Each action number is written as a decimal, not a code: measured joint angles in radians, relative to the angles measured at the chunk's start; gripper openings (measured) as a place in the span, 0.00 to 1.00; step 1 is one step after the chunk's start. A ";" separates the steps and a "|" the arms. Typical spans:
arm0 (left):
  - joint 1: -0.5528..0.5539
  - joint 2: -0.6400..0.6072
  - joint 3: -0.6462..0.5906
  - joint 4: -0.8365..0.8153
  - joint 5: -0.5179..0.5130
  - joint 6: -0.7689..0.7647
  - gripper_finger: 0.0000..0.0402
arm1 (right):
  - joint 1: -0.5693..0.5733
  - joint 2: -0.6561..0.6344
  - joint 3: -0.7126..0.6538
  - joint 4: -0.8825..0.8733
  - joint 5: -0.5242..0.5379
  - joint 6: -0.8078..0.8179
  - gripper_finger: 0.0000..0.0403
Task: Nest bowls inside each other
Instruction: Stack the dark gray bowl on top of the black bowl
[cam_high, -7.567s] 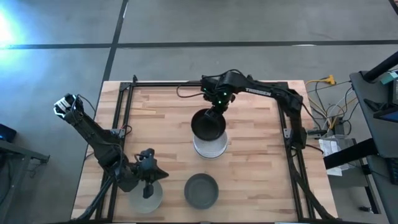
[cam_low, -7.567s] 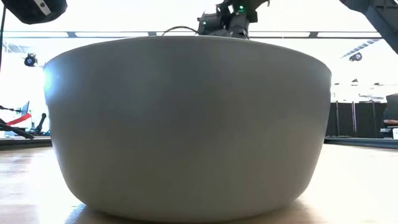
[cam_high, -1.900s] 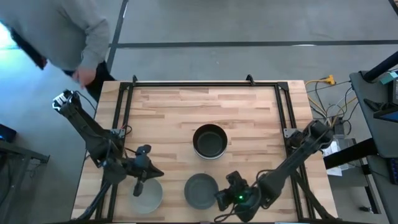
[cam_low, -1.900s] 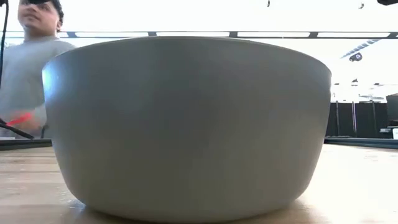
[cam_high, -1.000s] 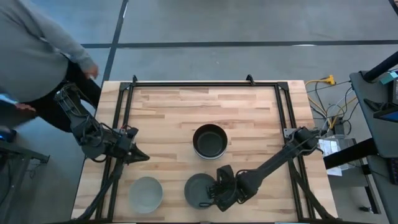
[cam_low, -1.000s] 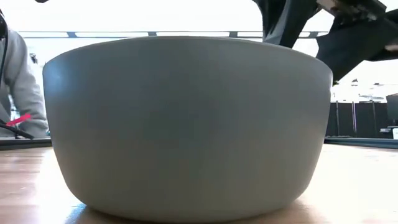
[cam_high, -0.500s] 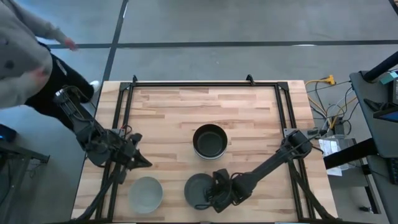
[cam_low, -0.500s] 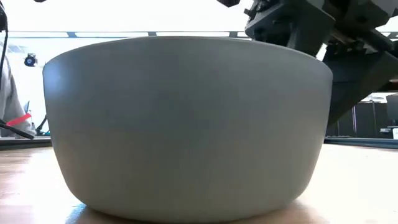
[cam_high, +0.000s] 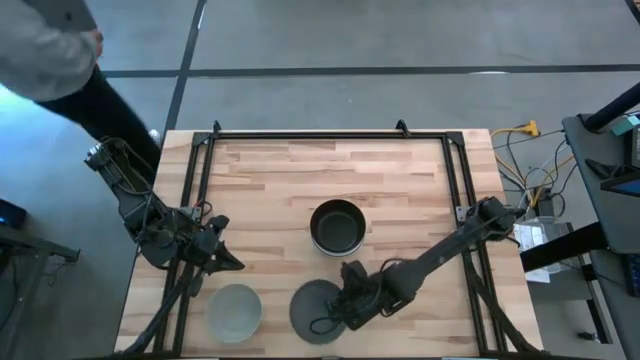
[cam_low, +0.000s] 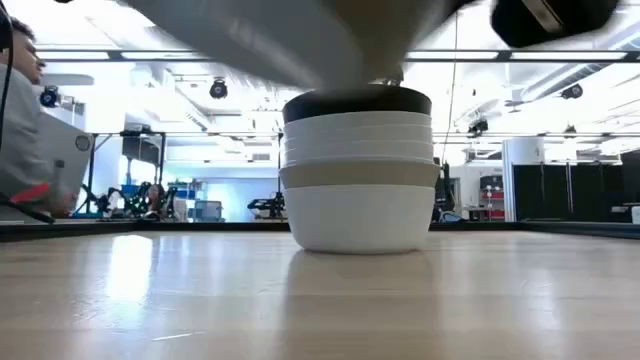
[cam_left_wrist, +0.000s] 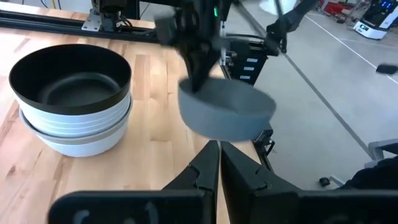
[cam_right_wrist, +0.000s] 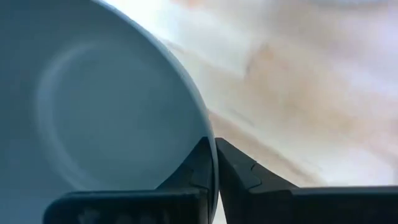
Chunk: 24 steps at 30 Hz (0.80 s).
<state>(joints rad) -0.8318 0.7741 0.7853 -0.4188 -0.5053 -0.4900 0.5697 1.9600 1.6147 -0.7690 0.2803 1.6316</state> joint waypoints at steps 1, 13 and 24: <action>0.000 -0.001 0.000 -0.001 0.000 0.000 0.00 | -0.009 -0.021 0.008 -0.023 0.013 -0.020 0.02; 0.000 0.012 0.000 0.053 -0.010 -0.001 0.00 | -0.237 -0.257 0.100 -0.327 0.089 -0.401 0.02; 0.000 0.018 0.001 0.199 -0.091 -0.001 0.00 | -0.437 -0.326 0.098 -0.328 0.009 -0.694 0.02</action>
<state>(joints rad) -0.8314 0.7919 0.7864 -0.2200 -0.5963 -0.4906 0.1324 1.6340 1.7123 -1.0969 0.2895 0.9378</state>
